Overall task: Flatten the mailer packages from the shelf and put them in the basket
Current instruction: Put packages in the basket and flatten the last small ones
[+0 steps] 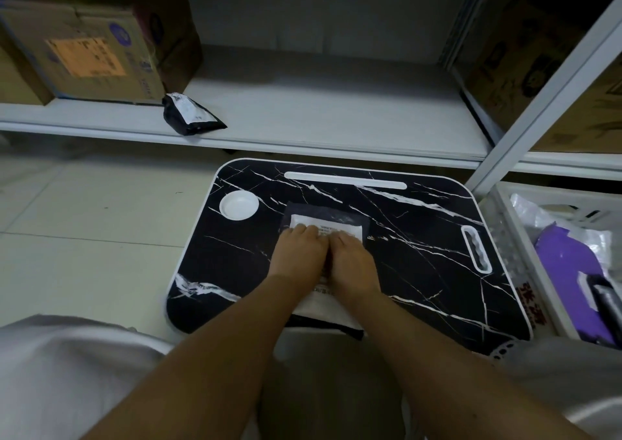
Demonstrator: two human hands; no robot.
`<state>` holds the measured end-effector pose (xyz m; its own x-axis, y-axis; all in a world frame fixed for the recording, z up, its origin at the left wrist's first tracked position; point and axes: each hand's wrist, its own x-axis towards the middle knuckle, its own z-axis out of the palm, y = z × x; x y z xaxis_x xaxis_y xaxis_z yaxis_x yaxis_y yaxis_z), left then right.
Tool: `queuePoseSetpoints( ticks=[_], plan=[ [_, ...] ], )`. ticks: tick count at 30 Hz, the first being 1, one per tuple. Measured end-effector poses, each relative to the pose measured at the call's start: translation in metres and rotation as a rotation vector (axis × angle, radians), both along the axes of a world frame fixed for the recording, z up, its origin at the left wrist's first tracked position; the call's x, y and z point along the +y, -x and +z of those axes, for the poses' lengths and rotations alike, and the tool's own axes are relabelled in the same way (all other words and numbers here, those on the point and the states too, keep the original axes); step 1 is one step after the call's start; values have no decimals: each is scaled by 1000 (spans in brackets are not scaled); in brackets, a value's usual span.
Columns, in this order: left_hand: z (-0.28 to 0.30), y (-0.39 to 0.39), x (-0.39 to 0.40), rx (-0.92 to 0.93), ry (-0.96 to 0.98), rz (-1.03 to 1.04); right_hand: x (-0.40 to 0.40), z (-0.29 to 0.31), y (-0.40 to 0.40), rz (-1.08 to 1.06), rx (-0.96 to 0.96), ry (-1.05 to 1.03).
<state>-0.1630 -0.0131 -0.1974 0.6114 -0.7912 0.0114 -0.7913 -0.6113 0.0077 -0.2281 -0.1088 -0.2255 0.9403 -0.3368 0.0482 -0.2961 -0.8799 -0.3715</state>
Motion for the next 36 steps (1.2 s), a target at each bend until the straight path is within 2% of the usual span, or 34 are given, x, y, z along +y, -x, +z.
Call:
queuePoseSetpoints(
  ticks=[3,8,16,24,32,34,36],
  plan=[
    [-5,10,14,71,12,-76,3,-5,15,45,62,-129],
    [-18,24,51,147,-175,-45,4,-1,30,34,337,-35],
    [-19,21,55,251,-335,38,12,7,30,-3,406,88],
    [-24,25,39,389,-179,187,29,13,19,-72,238,109],
    [-5,13,32,472,-140,141,27,16,11,-92,203,142],
    [-4,-2,34,424,-174,99,27,20,6,-112,171,165],
    [4,-16,39,282,-250,1,28,24,-2,-126,163,177]
  ],
)
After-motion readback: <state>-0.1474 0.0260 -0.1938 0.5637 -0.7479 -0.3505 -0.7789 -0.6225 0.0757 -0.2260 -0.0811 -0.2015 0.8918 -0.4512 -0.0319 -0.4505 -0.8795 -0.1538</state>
